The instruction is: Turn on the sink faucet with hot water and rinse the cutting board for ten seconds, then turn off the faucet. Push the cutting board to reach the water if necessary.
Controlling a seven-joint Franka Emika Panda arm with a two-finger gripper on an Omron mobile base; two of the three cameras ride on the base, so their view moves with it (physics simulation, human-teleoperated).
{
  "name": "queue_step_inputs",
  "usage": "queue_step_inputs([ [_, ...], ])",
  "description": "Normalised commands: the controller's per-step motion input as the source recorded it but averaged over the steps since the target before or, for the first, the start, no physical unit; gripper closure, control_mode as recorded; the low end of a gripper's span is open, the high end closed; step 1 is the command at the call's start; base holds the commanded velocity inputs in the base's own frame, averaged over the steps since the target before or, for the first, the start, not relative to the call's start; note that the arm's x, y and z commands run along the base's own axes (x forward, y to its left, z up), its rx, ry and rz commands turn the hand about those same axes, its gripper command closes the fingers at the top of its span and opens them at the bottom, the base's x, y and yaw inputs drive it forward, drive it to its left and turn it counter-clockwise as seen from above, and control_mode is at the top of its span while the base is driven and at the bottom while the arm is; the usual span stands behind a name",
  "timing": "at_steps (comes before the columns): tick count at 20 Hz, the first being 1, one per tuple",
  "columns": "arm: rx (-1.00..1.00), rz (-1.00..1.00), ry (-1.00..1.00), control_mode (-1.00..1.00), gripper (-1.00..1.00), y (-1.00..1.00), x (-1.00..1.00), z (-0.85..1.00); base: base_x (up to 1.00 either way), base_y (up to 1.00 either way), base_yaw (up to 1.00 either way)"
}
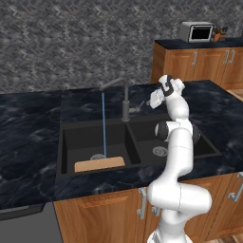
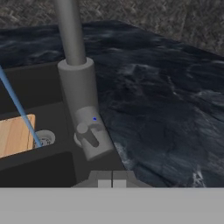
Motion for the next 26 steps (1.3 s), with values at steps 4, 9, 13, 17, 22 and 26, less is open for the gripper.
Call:
queue_step_inputs([
  [4, 0.00, 0.00, 0.00, -1.00, 1.00, 0.00, 0.00, 0.00, 0.00, 0.00, 0.00],
  [9, 0.00, 0.00, 0.00, -1.00, 1.00, 0.00, 0.00, 0.00, 0.00, 0.00, 0.00],
  [13, 0.00, 0.00, 0.00, -1.00, 1.00, 0.00, 0.00, 0.00, 0.00, 0.00, 0.00],
  [17, 0.00, 0.00, 0.00, -1.00, 1.00, 0.00, 0.00, 0.00, 0.00, 0.00, 0.00],
  [22, 0.00, 0.00, 0.00, -1.00, 1.00, 0.00, 0.00, 0.00, 0.00, 0.00, 0.00],
  [26, 0.00, 0.00, 0.00, -1.00, 1.00, 0.00, 0.00, 0.00, 0.00, 0.00, 0.00],
])
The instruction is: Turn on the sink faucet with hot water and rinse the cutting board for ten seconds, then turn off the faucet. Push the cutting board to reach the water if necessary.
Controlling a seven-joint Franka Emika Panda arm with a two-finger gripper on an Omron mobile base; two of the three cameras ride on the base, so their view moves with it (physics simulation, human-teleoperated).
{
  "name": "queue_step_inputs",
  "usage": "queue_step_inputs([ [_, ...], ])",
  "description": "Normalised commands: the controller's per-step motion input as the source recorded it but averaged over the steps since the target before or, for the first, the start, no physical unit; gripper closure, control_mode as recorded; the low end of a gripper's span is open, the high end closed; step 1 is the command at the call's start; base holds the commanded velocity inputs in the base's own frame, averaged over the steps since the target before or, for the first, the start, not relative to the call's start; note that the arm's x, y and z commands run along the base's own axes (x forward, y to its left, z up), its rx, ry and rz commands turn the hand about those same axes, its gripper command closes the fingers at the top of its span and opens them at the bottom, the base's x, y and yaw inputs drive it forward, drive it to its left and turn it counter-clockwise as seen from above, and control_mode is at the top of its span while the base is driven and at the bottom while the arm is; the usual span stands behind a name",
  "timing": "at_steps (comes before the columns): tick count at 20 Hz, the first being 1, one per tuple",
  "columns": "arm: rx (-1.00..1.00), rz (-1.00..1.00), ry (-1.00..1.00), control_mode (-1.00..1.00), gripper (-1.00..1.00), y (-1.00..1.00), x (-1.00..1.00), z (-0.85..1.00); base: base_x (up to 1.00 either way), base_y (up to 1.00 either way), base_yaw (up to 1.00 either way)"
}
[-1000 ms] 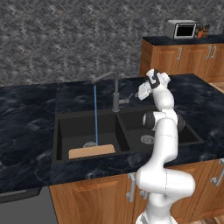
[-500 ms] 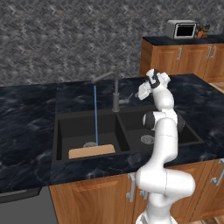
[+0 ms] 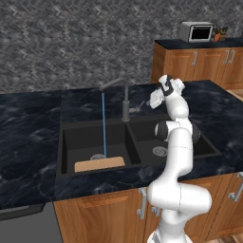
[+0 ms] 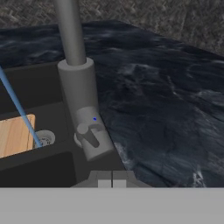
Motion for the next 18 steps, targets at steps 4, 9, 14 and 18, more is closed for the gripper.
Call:
queue_step_inputs([
  [4, 0.00, 0.00, 0.00, -1.00, 1.00, 0.00, 0.00, 0.00, 0.00, 0.00, 0.00],
  [9, 0.00, 0.00, 0.00, -1.00, 1.00, 0.00, 0.00, 0.00, 0.00, 0.00, 0.00],
  [14, 0.00, 0.00, 0.00, -1.00, 1.00, 0.00, 0.00, 0.00, 0.00, 0.00, 0.00],
  [18, 0.00, 0.00, 0.00, -1.00, 1.00, 0.00, 0.00, 0.00, 0.00, 0.00, 0.00],
])
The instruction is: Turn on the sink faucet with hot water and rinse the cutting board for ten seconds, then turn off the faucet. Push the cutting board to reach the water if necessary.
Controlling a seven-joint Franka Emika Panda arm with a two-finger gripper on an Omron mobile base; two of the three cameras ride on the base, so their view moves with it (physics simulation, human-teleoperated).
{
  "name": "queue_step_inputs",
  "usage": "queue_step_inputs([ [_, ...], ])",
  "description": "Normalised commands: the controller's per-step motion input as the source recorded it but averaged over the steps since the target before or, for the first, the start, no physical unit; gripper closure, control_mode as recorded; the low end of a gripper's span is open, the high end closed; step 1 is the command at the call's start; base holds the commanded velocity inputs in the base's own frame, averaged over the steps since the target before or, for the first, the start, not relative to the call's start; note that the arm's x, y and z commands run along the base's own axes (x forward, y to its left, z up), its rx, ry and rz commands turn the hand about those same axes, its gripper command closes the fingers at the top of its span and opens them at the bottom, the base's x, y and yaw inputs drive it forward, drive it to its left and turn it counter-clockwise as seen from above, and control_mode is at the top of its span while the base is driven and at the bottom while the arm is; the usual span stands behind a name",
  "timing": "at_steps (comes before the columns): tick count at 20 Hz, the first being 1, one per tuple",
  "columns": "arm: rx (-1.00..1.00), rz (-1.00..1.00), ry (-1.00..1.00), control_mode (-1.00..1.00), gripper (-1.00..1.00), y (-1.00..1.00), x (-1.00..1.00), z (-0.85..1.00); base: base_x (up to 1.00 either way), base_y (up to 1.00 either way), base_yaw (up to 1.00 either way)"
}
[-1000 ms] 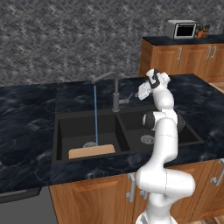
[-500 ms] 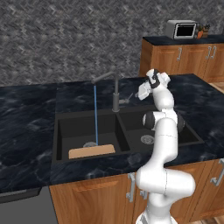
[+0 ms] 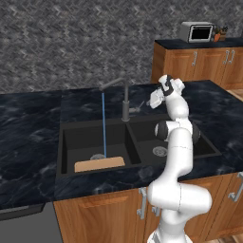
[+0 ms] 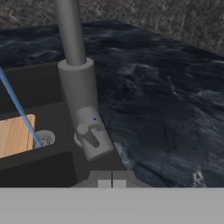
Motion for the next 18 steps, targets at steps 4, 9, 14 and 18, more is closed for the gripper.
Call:
queue_step_inputs([
  [4, 0.00, 0.00, 0.00, -1.00, 1.00, 0.00, 0.00, 0.00, 0.00, 0.00, 0.00],
  [9, 0.00, 0.00, 0.00, -1.00, 1.00, 0.00, 0.00, 0.00, 0.00, 0.00, 0.00],
  [14, 0.00, 0.00, 0.00, -1.00, 1.00, 0.00, 0.00, 0.00, 0.00, 0.00, 0.00],
  [18, 0.00, 0.00, 0.00, -1.00, 1.00, 0.00, 0.00, 0.00, 0.00, 0.00, 0.00],
])
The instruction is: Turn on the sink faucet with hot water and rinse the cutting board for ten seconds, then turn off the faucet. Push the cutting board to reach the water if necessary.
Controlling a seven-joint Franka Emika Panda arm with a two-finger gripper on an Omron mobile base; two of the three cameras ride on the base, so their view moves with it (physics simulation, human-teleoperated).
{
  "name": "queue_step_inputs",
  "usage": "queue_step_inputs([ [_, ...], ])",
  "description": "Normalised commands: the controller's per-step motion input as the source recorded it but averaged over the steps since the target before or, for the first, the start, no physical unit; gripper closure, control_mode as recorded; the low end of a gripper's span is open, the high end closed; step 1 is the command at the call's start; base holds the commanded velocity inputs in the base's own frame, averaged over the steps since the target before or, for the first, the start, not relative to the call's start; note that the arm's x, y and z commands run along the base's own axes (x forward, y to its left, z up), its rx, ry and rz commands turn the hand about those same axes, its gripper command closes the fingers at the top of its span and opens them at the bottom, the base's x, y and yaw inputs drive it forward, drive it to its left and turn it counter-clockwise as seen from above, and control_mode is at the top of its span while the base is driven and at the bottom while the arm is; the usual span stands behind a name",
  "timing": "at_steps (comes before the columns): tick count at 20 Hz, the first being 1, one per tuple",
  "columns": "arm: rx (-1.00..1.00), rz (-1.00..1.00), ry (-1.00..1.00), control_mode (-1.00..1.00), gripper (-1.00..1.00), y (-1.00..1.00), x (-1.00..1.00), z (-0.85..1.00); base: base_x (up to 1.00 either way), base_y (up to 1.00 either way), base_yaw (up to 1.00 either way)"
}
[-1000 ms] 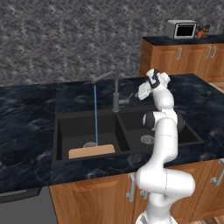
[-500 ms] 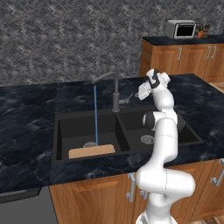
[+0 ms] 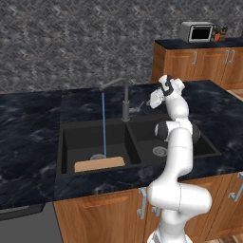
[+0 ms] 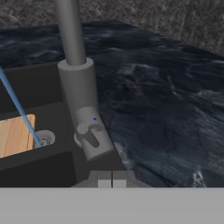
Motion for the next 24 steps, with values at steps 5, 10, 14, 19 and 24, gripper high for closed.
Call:
queue_step_inputs([
  [5, 0.00, 0.00, 0.00, -1.00, 1.00, 0.00, 0.00, 0.00, 0.00, 0.00, 0.00],
  [10, 0.00, 0.00, 0.00, -1.00, 1.00, 0.00, 0.00, 0.00, 0.00, 0.00, 0.00],
  [14, 0.00, 0.00, 0.00, -1.00, 1.00, 0.00, 0.00, 0.00, 0.00, 0.00, 0.00],
  [19, 0.00, 0.00, 0.00, -1.00, 1.00, 0.00, 0.00, 0.00, 0.00, 0.00, 0.00],
  [24, 0.00, 0.00, 0.00, -1.00, 1.00, 0.00, 0.00, 0.00, 0.00, 0.00, 0.00],
])
